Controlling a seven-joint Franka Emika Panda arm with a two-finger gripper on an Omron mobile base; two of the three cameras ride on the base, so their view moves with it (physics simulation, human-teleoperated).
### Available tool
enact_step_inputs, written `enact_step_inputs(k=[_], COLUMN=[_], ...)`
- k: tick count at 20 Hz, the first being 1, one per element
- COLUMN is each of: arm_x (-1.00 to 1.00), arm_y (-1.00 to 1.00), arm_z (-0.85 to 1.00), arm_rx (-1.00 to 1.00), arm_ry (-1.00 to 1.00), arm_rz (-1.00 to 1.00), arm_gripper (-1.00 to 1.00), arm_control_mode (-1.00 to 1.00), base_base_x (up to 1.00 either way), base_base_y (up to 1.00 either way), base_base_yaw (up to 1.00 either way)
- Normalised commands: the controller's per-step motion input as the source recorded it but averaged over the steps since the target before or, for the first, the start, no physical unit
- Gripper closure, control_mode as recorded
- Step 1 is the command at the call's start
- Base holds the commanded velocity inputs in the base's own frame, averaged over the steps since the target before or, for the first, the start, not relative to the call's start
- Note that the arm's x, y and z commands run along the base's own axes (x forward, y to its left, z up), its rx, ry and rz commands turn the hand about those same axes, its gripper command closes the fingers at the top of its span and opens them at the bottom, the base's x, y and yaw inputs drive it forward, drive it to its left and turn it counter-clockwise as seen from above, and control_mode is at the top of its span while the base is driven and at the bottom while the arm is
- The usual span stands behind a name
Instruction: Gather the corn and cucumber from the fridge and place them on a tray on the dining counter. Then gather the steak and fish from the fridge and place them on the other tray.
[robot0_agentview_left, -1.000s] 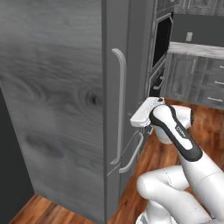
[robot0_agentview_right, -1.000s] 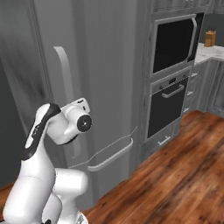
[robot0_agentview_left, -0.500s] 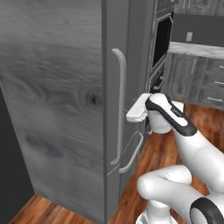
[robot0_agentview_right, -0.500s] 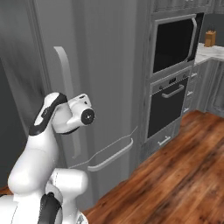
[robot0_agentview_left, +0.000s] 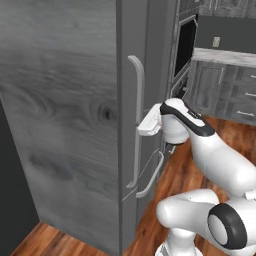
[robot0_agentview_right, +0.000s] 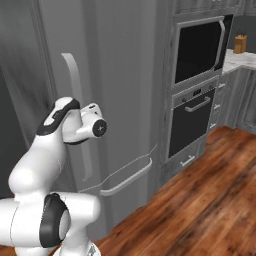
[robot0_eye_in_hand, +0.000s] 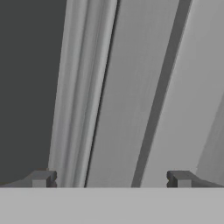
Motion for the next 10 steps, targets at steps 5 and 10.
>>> enact_step_inputs(k=[5, 10], arm_x=[0.09, 0.07], arm_y=[0.01, -0.03], arm_z=[0.00, 0.00], arm_rx=[0.00, 0.00], arm_ry=[-0.07, -0.06], arm_rz=[0.03, 0.00], arm_gripper=[-1.00, -1.00], arm_control_mode=[-1.00, -1.00], base_base_x=[0.00, 0.00], base_base_y=[0.00, 0.00], base_base_yaw=[0.00, 0.00])
